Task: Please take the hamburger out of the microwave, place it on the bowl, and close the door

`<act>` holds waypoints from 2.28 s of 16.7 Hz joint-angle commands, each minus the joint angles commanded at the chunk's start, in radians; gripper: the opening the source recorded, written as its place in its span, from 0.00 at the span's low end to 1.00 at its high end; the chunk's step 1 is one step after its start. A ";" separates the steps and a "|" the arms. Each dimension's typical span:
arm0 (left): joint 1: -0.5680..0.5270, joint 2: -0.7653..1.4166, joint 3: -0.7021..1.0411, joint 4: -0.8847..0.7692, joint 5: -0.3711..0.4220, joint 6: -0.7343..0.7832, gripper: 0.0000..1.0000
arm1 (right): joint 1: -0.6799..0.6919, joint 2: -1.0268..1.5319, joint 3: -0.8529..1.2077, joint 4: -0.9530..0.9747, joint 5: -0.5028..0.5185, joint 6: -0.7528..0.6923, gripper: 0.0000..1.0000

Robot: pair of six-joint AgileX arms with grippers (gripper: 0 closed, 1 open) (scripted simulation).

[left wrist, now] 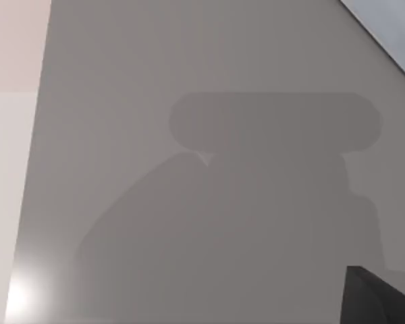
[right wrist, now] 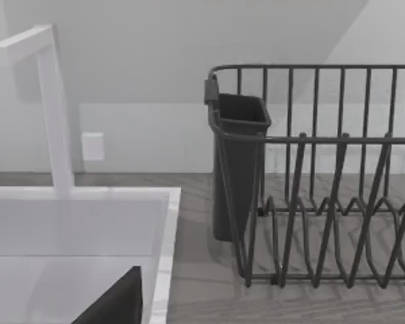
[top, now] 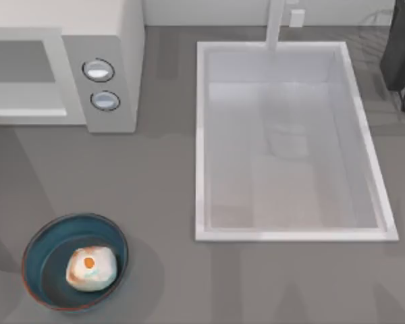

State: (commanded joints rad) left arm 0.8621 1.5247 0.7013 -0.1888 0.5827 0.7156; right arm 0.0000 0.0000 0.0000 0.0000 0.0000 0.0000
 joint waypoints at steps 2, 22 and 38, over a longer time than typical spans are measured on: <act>-0.016 -0.016 -0.016 0.006 -0.013 -0.016 0.00 | 0.000 0.000 0.000 0.000 0.000 0.000 1.00; -0.548 -0.376 -0.302 0.094 -0.345 -0.469 0.00 | 0.000 0.000 0.000 0.000 0.000 0.000 1.00; -0.865 -0.365 -0.285 0.156 -0.561 -0.709 0.00 | 0.000 0.000 0.000 0.000 0.000 0.000 1.00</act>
State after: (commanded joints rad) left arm -0.0033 1.1599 0.4165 -0.0332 0.0214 0.0071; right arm 0.0000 0.0000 0.0000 0.0000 0.0000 0.0000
